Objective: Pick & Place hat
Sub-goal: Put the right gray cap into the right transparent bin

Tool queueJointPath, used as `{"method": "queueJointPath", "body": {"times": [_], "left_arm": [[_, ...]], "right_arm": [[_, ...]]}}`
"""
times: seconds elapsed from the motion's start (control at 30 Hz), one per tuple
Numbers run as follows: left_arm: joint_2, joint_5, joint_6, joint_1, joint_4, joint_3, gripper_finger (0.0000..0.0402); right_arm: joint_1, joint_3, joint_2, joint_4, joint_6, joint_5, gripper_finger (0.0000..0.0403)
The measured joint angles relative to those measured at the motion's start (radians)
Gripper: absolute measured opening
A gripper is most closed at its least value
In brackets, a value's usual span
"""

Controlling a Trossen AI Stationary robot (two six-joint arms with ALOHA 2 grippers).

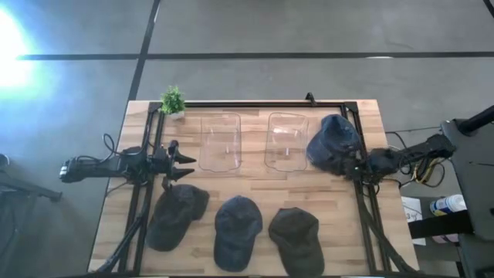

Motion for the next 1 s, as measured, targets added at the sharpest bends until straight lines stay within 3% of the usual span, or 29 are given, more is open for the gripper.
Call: {"method": "queueJointPath", "body": {"times": [0.17,0.33,0.6,0.8,1.0], "left_arm": [[0.0,-0.001,0.0,0.0,-0.001,0.0,0.0176],[0.001,-0.001,0.0,0.0,-0.001,0.0,0.0176],[0.001,-0.002,0.0,0.0,-0.001,0.0,0.0176],[0.001,-0.003,-0.01,0.0,0.024,0.0,0.0176],[0.001,-0.003,-0.184,0.0,0.037,0.0,0.0176]], "right_arm": [[0.098,0.302,0.312,-0.532,0.236,-0.135,0.0199],[0.257,0.549,0.644,-0.782,0.405,-0.226,0.0198],[0.513,0.804,1.042,-0.792,0.8,-0.287,0.0198],[0.631,0.978,1.265,-0.782,1.009,-0.286,0.0198],[0.698,1.125,1.424,-0.776,1.135,-0.269,0.0198]]}}
